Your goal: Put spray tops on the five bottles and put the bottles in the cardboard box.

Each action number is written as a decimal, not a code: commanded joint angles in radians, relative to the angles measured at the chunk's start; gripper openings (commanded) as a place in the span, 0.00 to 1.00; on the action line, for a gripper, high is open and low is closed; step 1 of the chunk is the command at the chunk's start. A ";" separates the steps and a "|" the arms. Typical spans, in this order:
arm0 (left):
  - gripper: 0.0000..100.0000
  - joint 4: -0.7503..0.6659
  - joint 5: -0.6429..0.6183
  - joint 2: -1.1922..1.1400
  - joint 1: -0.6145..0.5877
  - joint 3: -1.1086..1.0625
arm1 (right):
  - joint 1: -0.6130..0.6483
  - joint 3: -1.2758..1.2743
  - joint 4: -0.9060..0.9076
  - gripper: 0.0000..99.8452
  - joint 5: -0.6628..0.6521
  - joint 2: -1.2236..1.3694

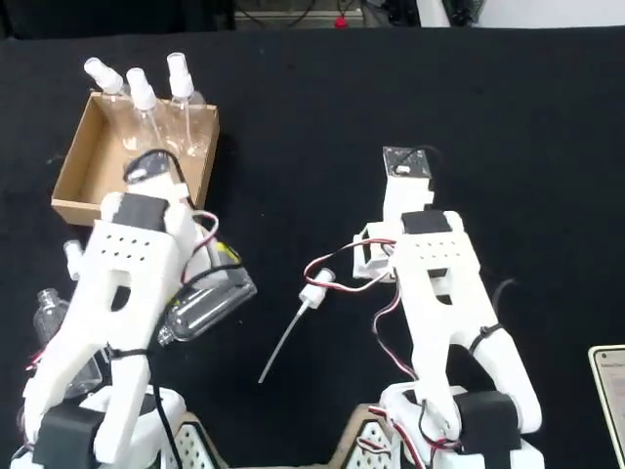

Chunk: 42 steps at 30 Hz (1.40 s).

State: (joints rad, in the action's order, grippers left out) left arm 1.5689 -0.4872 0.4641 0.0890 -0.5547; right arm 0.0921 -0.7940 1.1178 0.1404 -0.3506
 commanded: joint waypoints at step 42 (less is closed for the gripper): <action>0.32 -0.258 -0.239 0.029 -0.119 -0.182 | -0.012 0.008 -0.015 0.21 -0.011 -0.002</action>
State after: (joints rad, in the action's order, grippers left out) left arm 1.2405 -0.6866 0.4657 -0.0798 -0.8784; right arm 0.0921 -0.7940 1.1178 0.1404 -0.3506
